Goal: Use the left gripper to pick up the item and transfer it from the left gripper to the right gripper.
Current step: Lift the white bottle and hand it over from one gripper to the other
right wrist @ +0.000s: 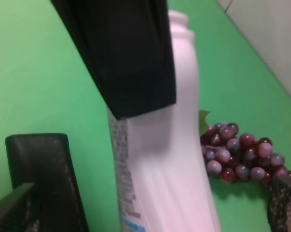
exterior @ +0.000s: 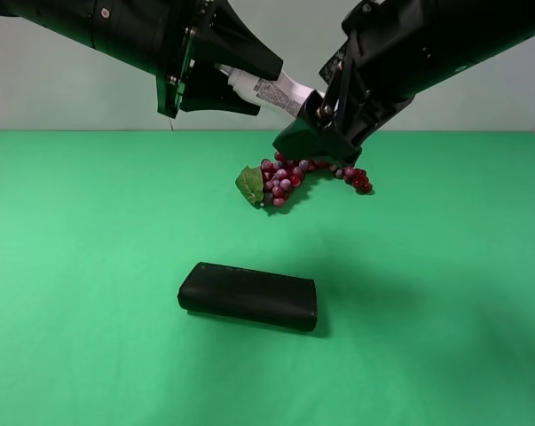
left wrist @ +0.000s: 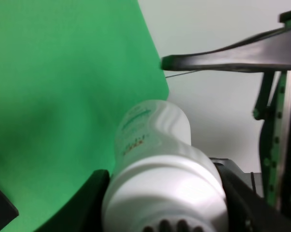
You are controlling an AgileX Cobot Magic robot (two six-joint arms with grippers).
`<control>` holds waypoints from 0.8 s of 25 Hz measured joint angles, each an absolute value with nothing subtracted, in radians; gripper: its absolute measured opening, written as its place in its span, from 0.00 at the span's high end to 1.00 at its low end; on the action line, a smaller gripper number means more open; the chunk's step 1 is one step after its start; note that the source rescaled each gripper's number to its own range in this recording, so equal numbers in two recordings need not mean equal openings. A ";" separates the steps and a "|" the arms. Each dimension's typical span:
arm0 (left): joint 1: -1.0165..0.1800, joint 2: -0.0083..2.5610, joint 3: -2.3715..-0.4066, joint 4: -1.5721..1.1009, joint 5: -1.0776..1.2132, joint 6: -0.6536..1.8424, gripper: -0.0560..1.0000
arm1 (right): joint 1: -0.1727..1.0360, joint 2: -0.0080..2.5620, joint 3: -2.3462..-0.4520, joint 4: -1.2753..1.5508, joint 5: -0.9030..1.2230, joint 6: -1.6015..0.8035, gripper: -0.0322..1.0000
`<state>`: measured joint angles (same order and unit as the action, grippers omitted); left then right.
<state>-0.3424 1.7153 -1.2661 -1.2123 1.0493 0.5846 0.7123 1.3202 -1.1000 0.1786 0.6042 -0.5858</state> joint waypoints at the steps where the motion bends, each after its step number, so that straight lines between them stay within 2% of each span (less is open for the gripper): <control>1: -0.342 1.715 -1.266 -1.212 1.049 0.585 0.94 | 0.712 1.330 -1.100 0.179 0.603 -0.586 0.00; 20: -0.342 1.715 -1.266 -1.215 1.056 0.585 0.94 | 0.712 1.399 -1.100 0.179 0.562 -0.586 0.00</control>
